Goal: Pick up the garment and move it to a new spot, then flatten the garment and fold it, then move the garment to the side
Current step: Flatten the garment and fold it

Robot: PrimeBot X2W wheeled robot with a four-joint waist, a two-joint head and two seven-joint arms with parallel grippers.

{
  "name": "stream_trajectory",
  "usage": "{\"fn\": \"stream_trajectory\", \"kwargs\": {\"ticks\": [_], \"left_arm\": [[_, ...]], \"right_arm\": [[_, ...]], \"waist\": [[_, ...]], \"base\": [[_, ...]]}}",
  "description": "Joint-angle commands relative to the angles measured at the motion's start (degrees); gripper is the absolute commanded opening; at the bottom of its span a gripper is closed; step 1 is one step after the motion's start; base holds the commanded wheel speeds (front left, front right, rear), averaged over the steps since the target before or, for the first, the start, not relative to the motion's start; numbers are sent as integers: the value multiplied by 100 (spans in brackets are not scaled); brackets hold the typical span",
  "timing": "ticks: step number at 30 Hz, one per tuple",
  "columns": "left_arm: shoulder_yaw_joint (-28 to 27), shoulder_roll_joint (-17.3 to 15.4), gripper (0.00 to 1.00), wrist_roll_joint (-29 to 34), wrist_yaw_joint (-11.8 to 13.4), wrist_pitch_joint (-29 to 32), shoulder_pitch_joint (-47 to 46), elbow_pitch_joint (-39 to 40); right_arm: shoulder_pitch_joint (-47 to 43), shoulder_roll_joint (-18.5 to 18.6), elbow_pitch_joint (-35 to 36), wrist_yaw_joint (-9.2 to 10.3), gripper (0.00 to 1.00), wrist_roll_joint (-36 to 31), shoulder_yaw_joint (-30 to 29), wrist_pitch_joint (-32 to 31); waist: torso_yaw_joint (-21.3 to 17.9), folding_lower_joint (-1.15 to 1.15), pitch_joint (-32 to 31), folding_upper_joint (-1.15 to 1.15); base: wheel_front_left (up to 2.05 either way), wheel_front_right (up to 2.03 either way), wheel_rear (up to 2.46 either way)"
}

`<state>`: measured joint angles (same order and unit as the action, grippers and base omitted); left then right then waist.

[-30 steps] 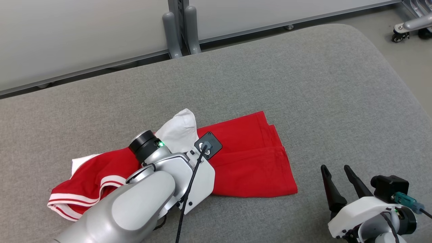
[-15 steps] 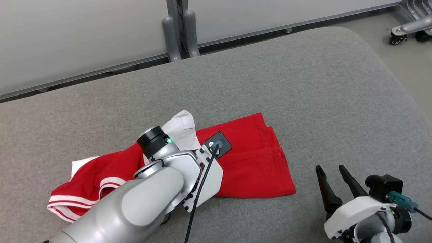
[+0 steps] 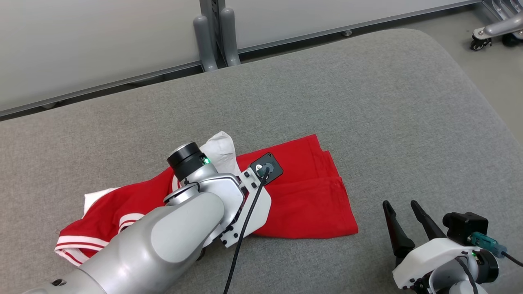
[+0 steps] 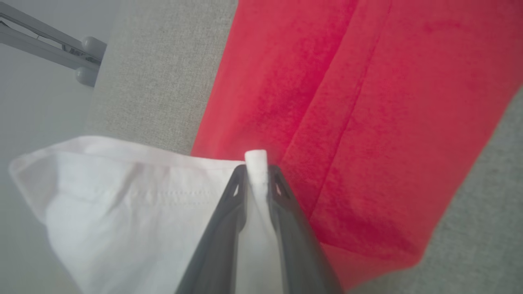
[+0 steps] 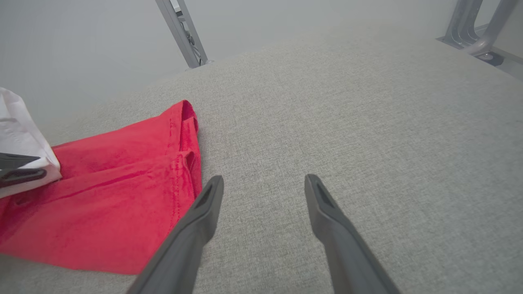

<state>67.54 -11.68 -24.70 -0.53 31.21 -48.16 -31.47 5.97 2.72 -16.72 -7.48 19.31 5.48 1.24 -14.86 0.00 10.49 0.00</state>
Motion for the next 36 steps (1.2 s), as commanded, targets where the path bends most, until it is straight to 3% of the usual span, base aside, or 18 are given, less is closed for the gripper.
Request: {"fn": "stream_trajectory", "kwargs": {"ticks": [1, 5, 7, 12, 21, 29, 30, 32, 33, 34, 36], "left_arm": [[-6, 4, 24, -2, -33, -36, -98, -20], [-28, 40, 4, -51, -32, -69, -153, -54], [-71, 80, 0, -80, 22, -185, -170, -48], [-251, 151, 0, -203, 188, -413, -146, 174], [-476, -12, 0, -538, 589, -595, 523, 1238], [-493, -122, 0, -611, 711, -526, 653, 1585], [-498, -126, 0, -617, 719, -522, 648, 1606], [-511, -145, 0, -635, 721, -511, 644, 1632], [-521, -150, 0, -648, 731, -515, 636, 1643], [-521, -150, 0, -648, 731, -515, 636, 1643], [-529, -165, 0, -650, 739, -502, 619, 1658]], "right_arm": [[76, 34, -9, -3, 100, 28, -40, 56], [71, 34, -49, -3, 100, 9, -51, 51], [87, 33, -64, -3, 100, 6, -72, 53], [182, 34, 78, -3, 100, -110, -26, -165], [475, 37, 422, -3, 100, -699, -172, -1835], [579, 38, 492, -2, 95, -800, -495, -2671], [547, 35, 503, -3, 88, -809, -537, -2756], [524, 33, 527, -3, 67, -795, -595, -2893], [527, 33, 550, -3, 60, -791, -604, -2929], [527, 33, 550, -3, 60, -791, -604, -2929], [503, 35, 551, -3, 46, -764, -625, -3012]], "waist": [[22, 0, 7, 0], [79, 0, 10, 0], [154, 0, 1, 0], [396, 0, -15, 0], [1118, 0, 51, 0], [1320, 0, 92, 0], [1321, 0, 91, 0], [1313, 0, 93, 0], [1305, 0, 95, 0], [1305, 0, 95, 0], [1290, 0, 100, 0]], "base": [[0, 0, 0], [0, 0, 0], [0, 0, 0], [0, 0, 0], [0, 0, 0], [0, 0, 0], [0, 0, 0], [0, 0, 0], [0, 0, 0], [0, 0, 0], [0, 0, 0]]}}
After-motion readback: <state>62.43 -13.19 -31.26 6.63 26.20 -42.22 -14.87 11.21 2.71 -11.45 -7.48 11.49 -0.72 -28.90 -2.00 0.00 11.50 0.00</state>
